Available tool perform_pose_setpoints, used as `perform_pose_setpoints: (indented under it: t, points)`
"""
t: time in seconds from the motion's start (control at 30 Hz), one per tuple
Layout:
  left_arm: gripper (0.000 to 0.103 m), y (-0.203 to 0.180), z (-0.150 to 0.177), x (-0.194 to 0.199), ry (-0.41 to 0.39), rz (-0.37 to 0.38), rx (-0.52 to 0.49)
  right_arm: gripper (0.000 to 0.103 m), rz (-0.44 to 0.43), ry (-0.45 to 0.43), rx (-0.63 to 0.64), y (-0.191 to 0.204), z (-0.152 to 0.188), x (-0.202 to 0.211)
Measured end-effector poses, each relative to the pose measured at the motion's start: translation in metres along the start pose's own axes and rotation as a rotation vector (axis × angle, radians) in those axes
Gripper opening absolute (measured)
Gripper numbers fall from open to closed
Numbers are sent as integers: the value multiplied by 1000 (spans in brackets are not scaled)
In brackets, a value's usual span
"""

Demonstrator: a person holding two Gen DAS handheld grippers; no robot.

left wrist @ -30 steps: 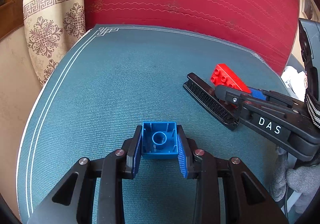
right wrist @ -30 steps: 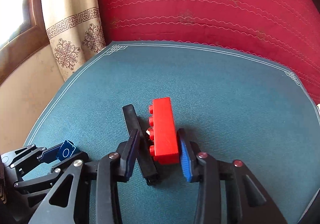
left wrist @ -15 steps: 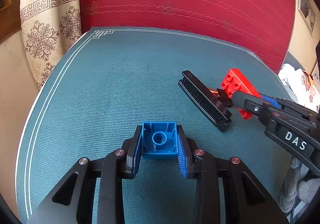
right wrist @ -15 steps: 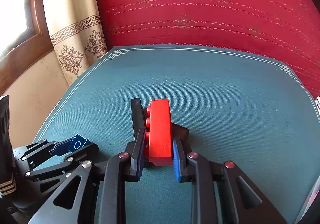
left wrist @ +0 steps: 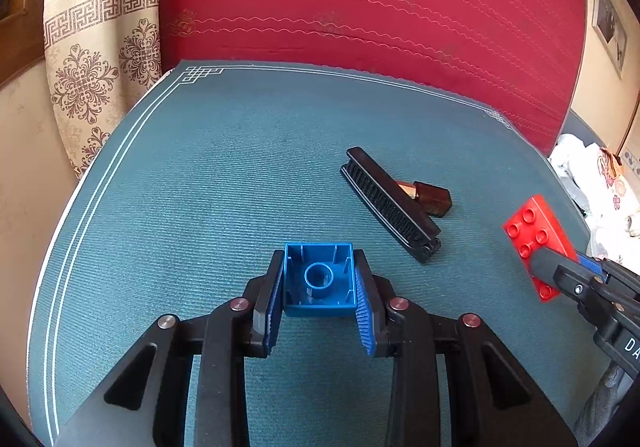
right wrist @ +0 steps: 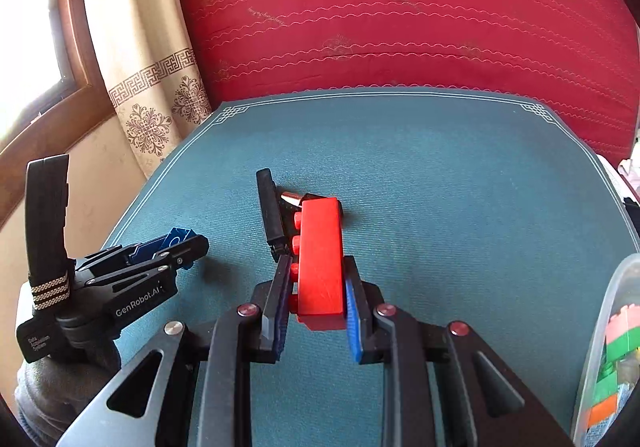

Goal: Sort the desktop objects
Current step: 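Lift and carry the blue and red blocks over the bowl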

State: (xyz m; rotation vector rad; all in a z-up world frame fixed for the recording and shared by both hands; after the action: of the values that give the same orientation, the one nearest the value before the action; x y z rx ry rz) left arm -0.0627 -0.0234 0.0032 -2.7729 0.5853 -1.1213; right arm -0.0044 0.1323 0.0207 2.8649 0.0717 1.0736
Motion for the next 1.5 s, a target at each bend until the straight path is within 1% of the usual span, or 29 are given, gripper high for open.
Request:
perform_pose_setpoints:
  t: [0.1,0.3,0.57,0.73,0.97,1.17,1.4,1.5]
  points:
    - [34,-14,6,5,-7,19,-16,26,6,-3,-30,-10,6,13]
    - [34,-46,22,2,13,43,-78,26,47,-32,-80,-39,17,43]
    - [34,-74,36,5,24,62,-110,26,152,-71,-156,-100,35,85]
    - [34,-93,43,7,36,86,-133,26,230,-74,-194,-138,47,100]
    - [34,-124,46,7,45,142,-166,26,305,-63,-239,-177,63,107]
    - [34,-144,47,12,45,184,-176,26,346,-53,-243,-193,69,104]
    - [34,-161,49,9,53,203,-187,26,365,-47,-199,-198,72,96]
    - [34,-165,49,10,55,207,-190,27,339,-34,-206,-201,74,93]
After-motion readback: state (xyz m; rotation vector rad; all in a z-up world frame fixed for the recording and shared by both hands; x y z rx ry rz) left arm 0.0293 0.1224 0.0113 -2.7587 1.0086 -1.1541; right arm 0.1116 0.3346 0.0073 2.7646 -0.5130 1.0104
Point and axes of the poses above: each gripper's, at about its wrist camera, not at the fingertips, and x roughly against the way its jaws point, y to its left, z to its underside, the point moved 4 cm from there along -x, roughly the way its jaws point, and after that the axes turned 7 degrees about z, right-handed, at the moved point
